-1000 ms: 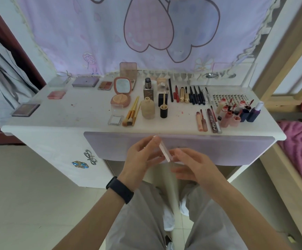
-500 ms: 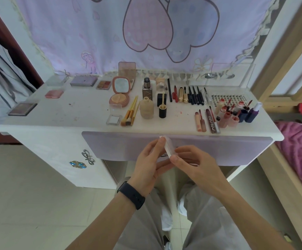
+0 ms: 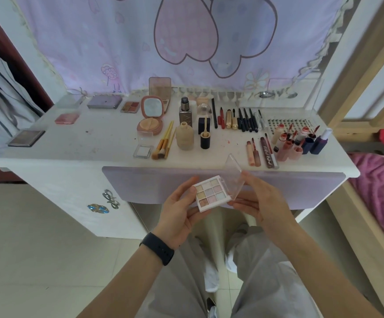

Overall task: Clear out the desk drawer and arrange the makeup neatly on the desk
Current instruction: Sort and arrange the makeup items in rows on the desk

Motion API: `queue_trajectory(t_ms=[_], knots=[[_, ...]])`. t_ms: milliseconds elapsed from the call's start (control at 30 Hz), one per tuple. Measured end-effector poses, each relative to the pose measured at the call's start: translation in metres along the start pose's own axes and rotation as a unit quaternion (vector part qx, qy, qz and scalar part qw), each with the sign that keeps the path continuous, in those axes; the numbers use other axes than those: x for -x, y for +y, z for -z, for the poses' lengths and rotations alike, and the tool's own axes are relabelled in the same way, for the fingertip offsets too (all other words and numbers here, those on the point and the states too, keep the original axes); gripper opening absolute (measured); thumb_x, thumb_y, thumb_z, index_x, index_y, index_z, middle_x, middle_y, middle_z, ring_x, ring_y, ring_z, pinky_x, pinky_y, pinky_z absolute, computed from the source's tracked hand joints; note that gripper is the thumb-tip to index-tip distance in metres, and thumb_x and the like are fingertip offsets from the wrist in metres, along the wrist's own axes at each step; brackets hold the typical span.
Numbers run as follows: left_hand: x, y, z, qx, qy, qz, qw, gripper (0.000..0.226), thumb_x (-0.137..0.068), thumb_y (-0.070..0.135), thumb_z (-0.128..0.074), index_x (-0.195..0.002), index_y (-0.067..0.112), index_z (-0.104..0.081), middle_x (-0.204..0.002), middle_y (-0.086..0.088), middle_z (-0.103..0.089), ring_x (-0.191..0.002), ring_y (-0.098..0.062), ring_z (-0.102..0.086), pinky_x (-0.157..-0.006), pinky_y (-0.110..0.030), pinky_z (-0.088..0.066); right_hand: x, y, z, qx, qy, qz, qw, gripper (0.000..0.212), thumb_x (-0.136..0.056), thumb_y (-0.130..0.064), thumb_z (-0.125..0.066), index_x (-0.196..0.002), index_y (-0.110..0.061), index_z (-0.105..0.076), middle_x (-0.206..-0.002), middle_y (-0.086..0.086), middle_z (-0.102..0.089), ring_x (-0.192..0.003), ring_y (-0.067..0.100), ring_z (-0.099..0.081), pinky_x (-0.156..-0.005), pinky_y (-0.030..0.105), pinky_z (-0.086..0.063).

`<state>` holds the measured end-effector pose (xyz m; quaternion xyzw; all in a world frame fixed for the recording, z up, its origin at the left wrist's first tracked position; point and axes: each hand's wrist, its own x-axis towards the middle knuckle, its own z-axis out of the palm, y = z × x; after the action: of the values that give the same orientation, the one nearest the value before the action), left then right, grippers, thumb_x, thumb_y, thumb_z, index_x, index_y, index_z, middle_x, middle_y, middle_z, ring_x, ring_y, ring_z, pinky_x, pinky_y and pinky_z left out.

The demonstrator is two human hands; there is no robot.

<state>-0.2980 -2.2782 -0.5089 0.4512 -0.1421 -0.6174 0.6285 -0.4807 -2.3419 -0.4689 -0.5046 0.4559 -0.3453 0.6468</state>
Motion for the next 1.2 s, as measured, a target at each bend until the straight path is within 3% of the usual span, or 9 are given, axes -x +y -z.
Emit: queue_trajectory(t_ms=[67,200,267,400,533,700,967,1100,1200], knots=[[0.002,0.001,0.006,-0.025,0.004,-0.005,1.000,0.031,-0.100,0.019,-0.056,-0.130,0.020,-0.060,-0.116,-0.013,-0.073,-0.101,-0.028,-0.073,-0.072,-0.032,-0.062,0.000,0.001,-0.001,-0.044,-0.013,-0.033,0.998,0.040,-0.081,-0.060,-0.071,-0.101,-0.026,-0.079,-0.099,0.014,-0.078,-0.092,0.029,-0.076,-0.074,0.027,-0.061],[0.004,0.007,0.014,-0.217,0.020,-0.051,0.975,0.045,-0.085,0.041,-0.074,-0.126,0.024,-0.065,-0.114,-0.005,-0.074,-0.098,-0.023,-0.073,-0.080,-0.037,-0.061,0.000,0.008,-0.007,-0.069,-0.026,-0.046,0.996,0.029,-0.077,-0.060,-0.073,-0.096,-0.039,-0.079,-0.100,0.011,-0.078,-0.094,0.026,-0.075,-0.074,0.025,-0.060],[0.003,0.014,0.018,-0.360,0.012,-0.101,0.928,0.060,-0.076,0.045,-0.083,-0.129,0.029,-0.062,-0.123,0.002,-0.067,-0.098,-0.018,-0.072,-0.084,-0.039,-0.060,-0.001,0.011,-0.010,-0.076,-0.035,-0.054,0.995,0.033,-0.073,-0.060,-0.080,-0.095,-0.036,-0.080,-0.100,0.012,-0.078,-0.095,0.026,-0.075,-0.075,0.026,-0.060],[-0.002,0.025,0.016,-0.625,-0.058,-0.130,0.768,0.091,-0.068,0.051,-0.083,-0.146,0.037,-0.040,-0.118,0.020,-0.038,-0.109,-0.001,-0.046,-0.096,-0.019,-0.046,-0.006,0.018,-0.018,-0.087,-0.048,-0.063,0.993,0.052,-0.064,-0.057,-0.083,-0.101,-0.021,-0.080,-0.104,0.014,-0.077,-0.099,0.029,-0.074,-0.076,0.028,-0.061],[-0.001,0.032,0.018,-0.676,-0.040,-0.139,0.723,0.086,-0.069,0.044,-0.082,-0.143,0.039,-0.038,-0.108,0.019,-0.035,-0.104,-0.002,-0.042,-0.086,-0.017,-0.046,-0.008,0.023,-0.027,-0.102,-0.089,-0.059,0.989,0.061,-0.056,-0.061,-0.089,-0.103,-0.023,-0.080,-0.107,0.015,-0.076,-0.101,0.030,-0.074,-0.078,0.029,-0.061],[0.009,0.042,0.032,-0.692,-0.010,-0.199,0.694,0.086,-0.072,0.051,-0.078,-0.145,0.040,-0.035,-0.110,0.012,-0.040,-0.102,-0.006,-0.043,-0.088,-0.019,-0.046,-0.010,0.019,-0.043,-0.102,-0.119,-0.049,0.986,0.046,-0.066,-0.055,-0.083,-0.101,-0.025,-0.081,-0.108,0.013,-0.076,-0.101,0.028,-0.074,-0.078,0.027,-0.060],[0.023,0.069,0.052,-0.720,0.067,-0.248,0.645,0.087,-0.067,0.057,-0.075,-0.144,0.037,-0.040,-0.118,0.011,-0.046,-0.110,-0.011,-0.048,-0.090,-0.022,-0.044,-0.015,0.010,-0.078,-0.034,-0.176,0.001,0.984,0.055,-0.065,-0.062,-0.080,-0.106,-0.027,-0.079,-0.111,0.005,-0.076,-0.105,0.024,-0.072,-0.097,0.038,-0.055],[0.025,0.098,0.065,-0.692,0.114,-0.224,0.676,0.089,-0.064,0.057,-0.079,-0.143,0.038,-0.041,-0.116,0.013,-0.044,-0.105,-0.009,-0.052,-0.089,-0.024,-0.048,-0.022,0.003,-0.090,0.098,-0.138,0.087,0.982,0.039,-0.080,-0.065,-0.061,-0.103,-0.036,-0.074,-0.102,-0.010,-0.076,-0.099,0.009,-0.070,-0.092,0.036,-0.057],[0.020,0.132,0.077,-0.665,0.165,-0.205,0.699,0.093,-0.058,0.064,-0.075,-0.141,0.037,-0.044,-0.117,0.011,-0.048,-0.101,-0.009,-0.056,-0.084,-0.023,-0.049,-0.034,0.003,-0.086,0.248,-0.051,0.194,0.948,0.034,-0.089,-0.058,-0.061,-0.114,-0.037,-0.068,-0.104,-0.025,-0.069,-0.098,-0.005,-0.063,-0.085,0.024,-0.055]])
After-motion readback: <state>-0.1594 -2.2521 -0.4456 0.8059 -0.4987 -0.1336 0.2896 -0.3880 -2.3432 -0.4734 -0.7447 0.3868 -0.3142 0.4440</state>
